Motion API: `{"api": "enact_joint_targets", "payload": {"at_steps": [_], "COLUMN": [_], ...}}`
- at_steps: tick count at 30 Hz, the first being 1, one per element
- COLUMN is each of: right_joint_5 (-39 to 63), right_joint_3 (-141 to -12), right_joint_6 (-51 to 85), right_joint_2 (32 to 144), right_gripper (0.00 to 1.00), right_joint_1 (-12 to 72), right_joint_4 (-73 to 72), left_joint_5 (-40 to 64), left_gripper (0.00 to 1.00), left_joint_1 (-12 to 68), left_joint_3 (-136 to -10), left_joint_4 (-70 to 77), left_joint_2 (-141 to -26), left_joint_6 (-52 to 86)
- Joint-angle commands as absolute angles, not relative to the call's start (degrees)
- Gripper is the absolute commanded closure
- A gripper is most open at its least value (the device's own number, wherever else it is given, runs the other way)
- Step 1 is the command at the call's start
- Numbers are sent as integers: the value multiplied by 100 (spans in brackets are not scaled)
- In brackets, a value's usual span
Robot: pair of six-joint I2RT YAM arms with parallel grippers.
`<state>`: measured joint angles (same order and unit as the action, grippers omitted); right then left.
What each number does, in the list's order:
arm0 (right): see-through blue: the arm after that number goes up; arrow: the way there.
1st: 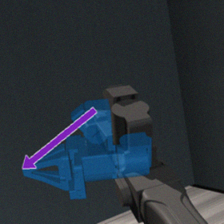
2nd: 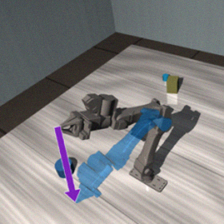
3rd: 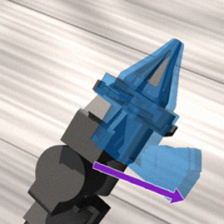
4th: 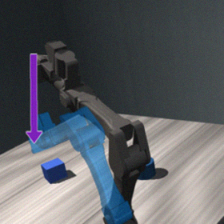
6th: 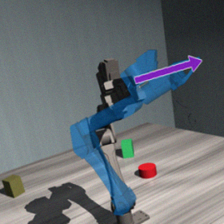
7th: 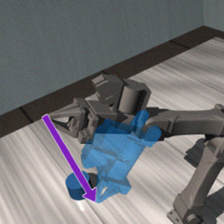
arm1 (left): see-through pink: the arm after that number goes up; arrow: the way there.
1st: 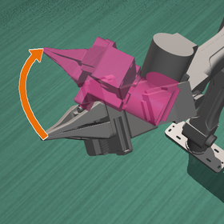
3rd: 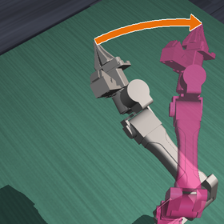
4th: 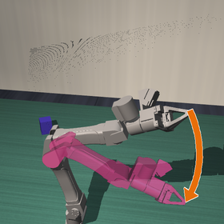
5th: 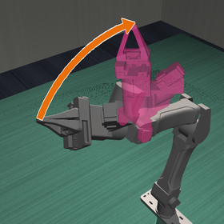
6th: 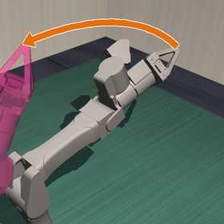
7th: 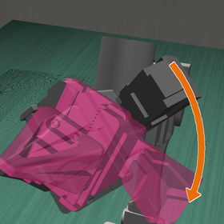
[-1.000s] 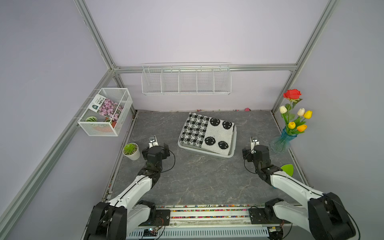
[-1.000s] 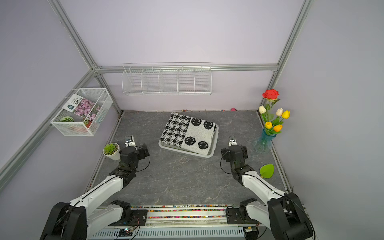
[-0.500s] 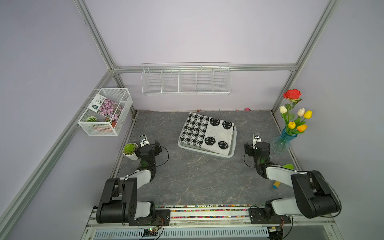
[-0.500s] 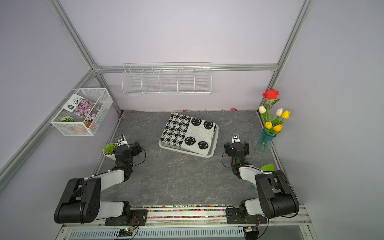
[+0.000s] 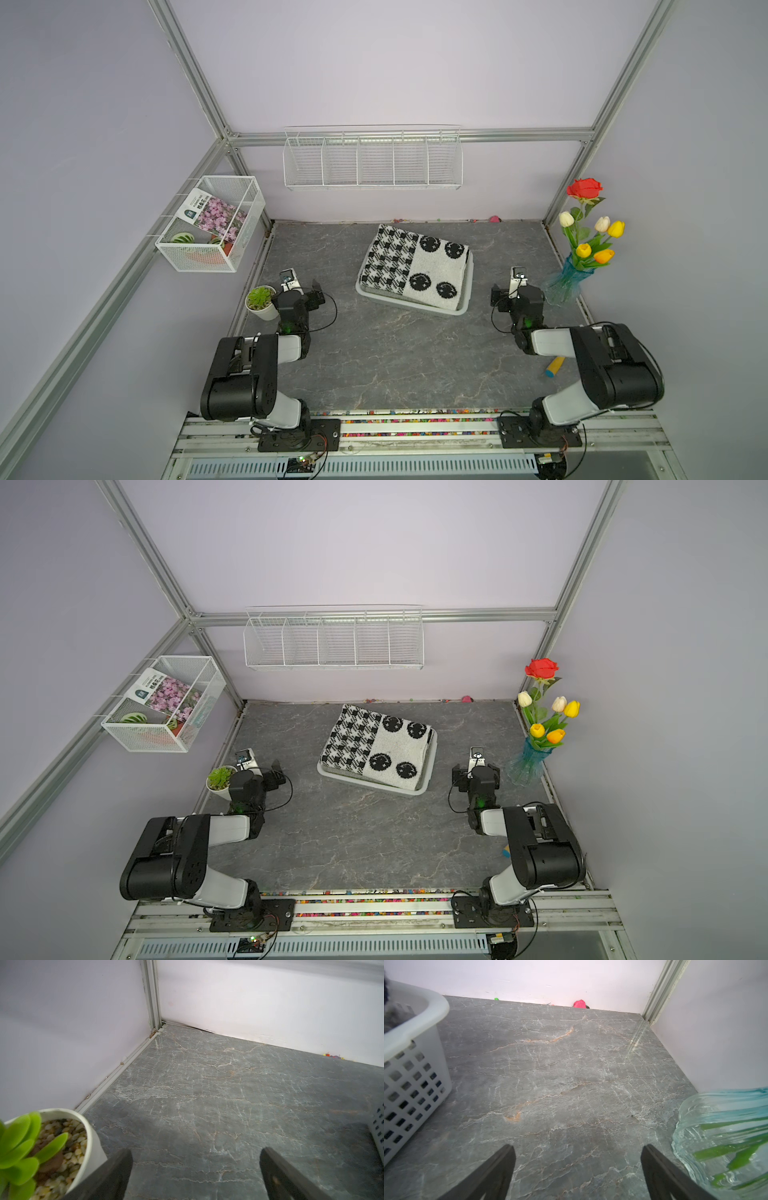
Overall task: Put the folded scarf in the basket
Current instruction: Reset both arms
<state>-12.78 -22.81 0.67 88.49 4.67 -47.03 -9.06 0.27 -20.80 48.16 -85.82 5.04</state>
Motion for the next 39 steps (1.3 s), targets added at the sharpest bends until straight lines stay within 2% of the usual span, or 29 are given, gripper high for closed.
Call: {"api": "enact_joint_targets", "payload": {"at_steps": [1, 29, 31, 34, 39], "right_joint_5": [-1178, -1159, -1193, -1164, -1282], "right_joint_3": [-2309, -2295, -2238, -2282, -2256], "right_joint_6": [171, 167, 96, 184, 236], "right_joint_2": [8746, 8738, 8604, 7846, 7876], "right_gripper": [1, 1, 1, 1, 1], "right_joint_1": [434, 413, 417, 418, 410], "right_joint_4": [-4693, -4707, -4886, -3988, -4075], "left_joint_5": [-791, -797, -791, -791, -791], "left_gripper": [0, 0, 0, 0, 0], "left_joint_1": [0, 0, 0, 0, 0], "left_joint_3": [-2173, -2176, -2176, -2180, -2174], "left_joint_4": [4904, 4905, 4905, 4911, 4904], "left_joint_2": [-8537, -8543, -8545, -8542, -8541], "left_joint_6": [394, 393, 395, 394, 395]}}
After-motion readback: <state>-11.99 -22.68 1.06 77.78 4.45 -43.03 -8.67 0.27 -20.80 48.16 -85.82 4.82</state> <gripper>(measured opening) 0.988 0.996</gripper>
